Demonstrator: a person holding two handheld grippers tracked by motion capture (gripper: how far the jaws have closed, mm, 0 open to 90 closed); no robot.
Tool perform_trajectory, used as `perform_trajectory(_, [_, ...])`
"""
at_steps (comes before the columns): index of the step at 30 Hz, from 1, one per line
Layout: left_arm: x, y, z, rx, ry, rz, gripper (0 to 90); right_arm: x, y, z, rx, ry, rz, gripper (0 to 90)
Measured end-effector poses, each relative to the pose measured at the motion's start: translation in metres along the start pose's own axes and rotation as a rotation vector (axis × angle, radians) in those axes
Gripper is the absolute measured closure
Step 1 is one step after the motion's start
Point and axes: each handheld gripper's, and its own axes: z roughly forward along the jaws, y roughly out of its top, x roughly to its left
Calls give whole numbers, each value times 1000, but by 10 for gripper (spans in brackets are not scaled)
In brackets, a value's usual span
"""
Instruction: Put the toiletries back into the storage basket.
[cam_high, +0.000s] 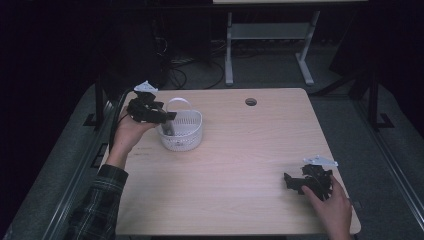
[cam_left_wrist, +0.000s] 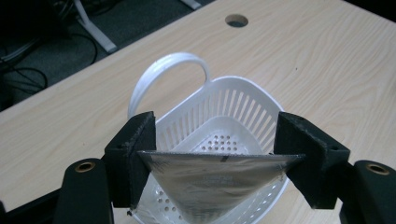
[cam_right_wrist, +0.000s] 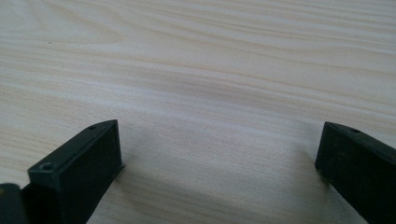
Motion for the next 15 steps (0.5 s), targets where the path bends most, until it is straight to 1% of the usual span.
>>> perform_trajectory(2, [0, -2, 3, -3, 5, -2, 295, 0, 0, 0, 0, 0, 0, 0])
perform_trajectory(4, [1, -4, 6, 5, 0, -2, 294, 0, 0, 0, 0, 0, 0, 0])
perform_trajectory(9, [3, -9, 13, 10, 2, -19, 295, 0, 0, 0, 0, 0, 0, 0])
perform_trajectory(14, [5, -14, 18, 29, 0, -16, 294, 0, 0, 0, 0, 0, 0, 0])
perform_trajectory(15, [4, -15, 19, 25, 0, -24, 294, 0, 0, 0, 0, 0, 0, 0])
